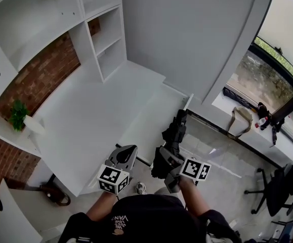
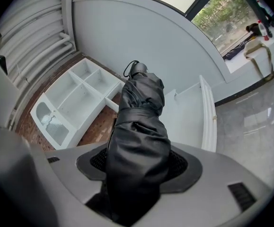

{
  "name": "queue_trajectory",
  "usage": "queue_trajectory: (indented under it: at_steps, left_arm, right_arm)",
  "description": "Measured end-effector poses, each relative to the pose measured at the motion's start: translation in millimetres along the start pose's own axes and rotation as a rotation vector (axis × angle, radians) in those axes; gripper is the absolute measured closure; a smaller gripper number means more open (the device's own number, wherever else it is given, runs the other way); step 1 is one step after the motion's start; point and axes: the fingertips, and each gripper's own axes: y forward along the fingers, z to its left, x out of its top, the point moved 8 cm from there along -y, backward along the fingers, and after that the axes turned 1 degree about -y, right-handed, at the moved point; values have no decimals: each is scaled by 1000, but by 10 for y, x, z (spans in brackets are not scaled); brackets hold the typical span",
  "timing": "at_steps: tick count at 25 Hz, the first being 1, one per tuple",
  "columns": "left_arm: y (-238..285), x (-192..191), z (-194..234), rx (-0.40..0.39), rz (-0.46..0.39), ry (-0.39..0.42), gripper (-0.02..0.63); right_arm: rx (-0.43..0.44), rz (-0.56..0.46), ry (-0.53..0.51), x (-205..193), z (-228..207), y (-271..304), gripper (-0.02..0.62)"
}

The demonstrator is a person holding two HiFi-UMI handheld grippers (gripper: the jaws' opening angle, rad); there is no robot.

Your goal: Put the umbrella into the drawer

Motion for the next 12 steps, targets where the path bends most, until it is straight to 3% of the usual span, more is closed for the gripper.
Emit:
queue_trajectory:
  at_steps: [12]
  left_arm:
    - [476, 33, 249, -13, 17, -5, 600]
  right_arm:
    - [-66, 17, 35, 383, -426, 553, 321]
